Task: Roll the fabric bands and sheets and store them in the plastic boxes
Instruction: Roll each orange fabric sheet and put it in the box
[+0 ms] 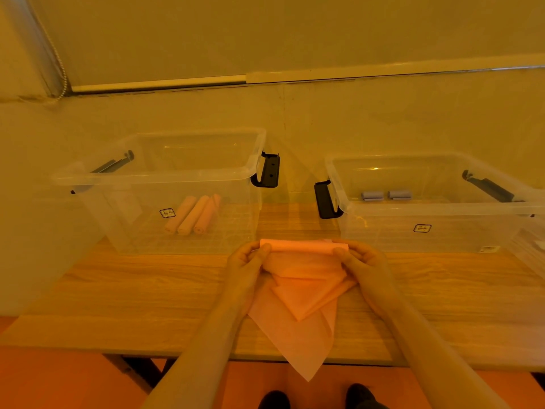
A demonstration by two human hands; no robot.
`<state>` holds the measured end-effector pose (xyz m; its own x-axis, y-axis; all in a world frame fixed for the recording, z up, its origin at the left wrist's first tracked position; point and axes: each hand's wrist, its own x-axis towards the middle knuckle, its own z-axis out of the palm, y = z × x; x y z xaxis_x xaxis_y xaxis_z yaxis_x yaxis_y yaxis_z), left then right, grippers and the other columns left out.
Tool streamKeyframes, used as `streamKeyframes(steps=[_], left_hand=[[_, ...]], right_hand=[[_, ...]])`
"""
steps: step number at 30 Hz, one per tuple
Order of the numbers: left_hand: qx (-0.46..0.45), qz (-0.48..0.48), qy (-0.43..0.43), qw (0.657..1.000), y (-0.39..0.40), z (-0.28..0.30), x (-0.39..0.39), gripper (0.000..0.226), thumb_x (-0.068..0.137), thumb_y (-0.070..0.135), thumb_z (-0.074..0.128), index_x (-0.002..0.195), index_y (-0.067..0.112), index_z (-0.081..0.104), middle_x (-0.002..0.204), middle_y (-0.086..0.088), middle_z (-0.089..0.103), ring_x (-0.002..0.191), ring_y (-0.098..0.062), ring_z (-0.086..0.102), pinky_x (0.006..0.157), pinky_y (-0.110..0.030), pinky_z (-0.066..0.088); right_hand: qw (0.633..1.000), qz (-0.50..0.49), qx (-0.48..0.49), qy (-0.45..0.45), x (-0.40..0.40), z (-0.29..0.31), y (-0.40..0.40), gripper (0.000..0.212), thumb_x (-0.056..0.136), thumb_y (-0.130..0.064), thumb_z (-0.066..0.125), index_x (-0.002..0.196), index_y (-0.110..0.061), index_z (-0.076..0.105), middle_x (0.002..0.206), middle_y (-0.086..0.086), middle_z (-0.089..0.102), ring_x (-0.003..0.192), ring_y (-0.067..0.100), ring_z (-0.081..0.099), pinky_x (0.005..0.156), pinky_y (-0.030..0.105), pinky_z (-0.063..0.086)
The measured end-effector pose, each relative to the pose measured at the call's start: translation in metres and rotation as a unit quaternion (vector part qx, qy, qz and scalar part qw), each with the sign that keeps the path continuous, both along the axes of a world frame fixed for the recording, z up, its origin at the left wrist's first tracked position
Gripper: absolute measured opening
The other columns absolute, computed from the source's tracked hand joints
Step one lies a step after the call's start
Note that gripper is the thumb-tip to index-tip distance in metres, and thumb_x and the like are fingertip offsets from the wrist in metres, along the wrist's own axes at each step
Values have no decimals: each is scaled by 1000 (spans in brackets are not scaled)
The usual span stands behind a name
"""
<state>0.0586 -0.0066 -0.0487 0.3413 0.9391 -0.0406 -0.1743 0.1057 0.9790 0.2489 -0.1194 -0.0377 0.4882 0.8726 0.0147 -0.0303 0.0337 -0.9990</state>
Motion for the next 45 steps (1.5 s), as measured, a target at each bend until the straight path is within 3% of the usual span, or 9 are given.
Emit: streamKeyframes(steps=[4,10,16,21,23,26,31,39,45], left_hand=[[21,-12,17,1000,0,3,0,17,87,26,65,101,19,69,97,-9,70,88,-24,66,69,-36,52],[18,-24,50,998,-1,25,3,16,92,20,59,106,13,62,96,-10,64,80,-19,63,61,-32,51],[77,-26,111,991,-7,55,-2,23,93,29,57,114,21,59,116,-6,60,97,-21,60,58,-22,50],[131,-26,139,981,-13,78,-4,30,91,36,58,118,24,59,122,1,58,112,-19,55,93,-40,51],[138,-30,135,981,-18,90,-4,27,92,34,57,117,24,57,120,1,58,110,-17,56,87,-34,52],[148,-48,118,981,-21,108,-2,22,93,32,56,114,24,57,117,1,59,107,-16,55,79,-24,49],[147,-55,100,982,-25,130,4,24,94,30,56,116,22,59,118,-3,61,106,-21,59,82,-32,54],[141,-46,85,985,-32,150,10,15,94,29,55,107,24,63,112,-4,64,104,-23,61,89,-39,54],[195,-69,72,976,-31,162,8,20,92,30,60,111,28,64,113,2,63,105,-21,62,89,-44,55]], right_hand=[[1000,-10,0,15,1,1,0,19,89,-27,61,107,-25,65,95,0,72,76,12,71,58,24,55],[1000,-12,-14,23,-2,11,2,16,91,-34,58,107,-30,59,106,0,63,89,18,65,63,32,57],[997,-23,-34,62,-4,34,1,22,88,-34,62,108,-25,61,113,2,60,103,23,59,91,48,52],[998,-27,-24,51,-6,61,-7,32,89,-34,61,115,-16,60,112,9,63,102,25,61,83,39,54],[999,-31,-11,41,-5,71,-11,36,89,-33,61,120,-14,59,112,8,63,101,24,61,80,36,55],[998,-35,16,48,-6,90,-18,22,91,-28,59,109,-15,63,99,5,65,90,19,62,70,29,53],[997,-50,28,60,-2,114,-25,29,90,-26,62,116,-13,62,105,7,65,94,21,62,72,33,53],[994,-20,74,72,-1,136,-36,25,92,-14,60,116,-9,62,95,8,68,86,19,65,66,28,53],[994,-13,60,94,-2,149,-36,11,94,-24,58,93,-14,64,86,6,67,78,19,65,68,32,53]])
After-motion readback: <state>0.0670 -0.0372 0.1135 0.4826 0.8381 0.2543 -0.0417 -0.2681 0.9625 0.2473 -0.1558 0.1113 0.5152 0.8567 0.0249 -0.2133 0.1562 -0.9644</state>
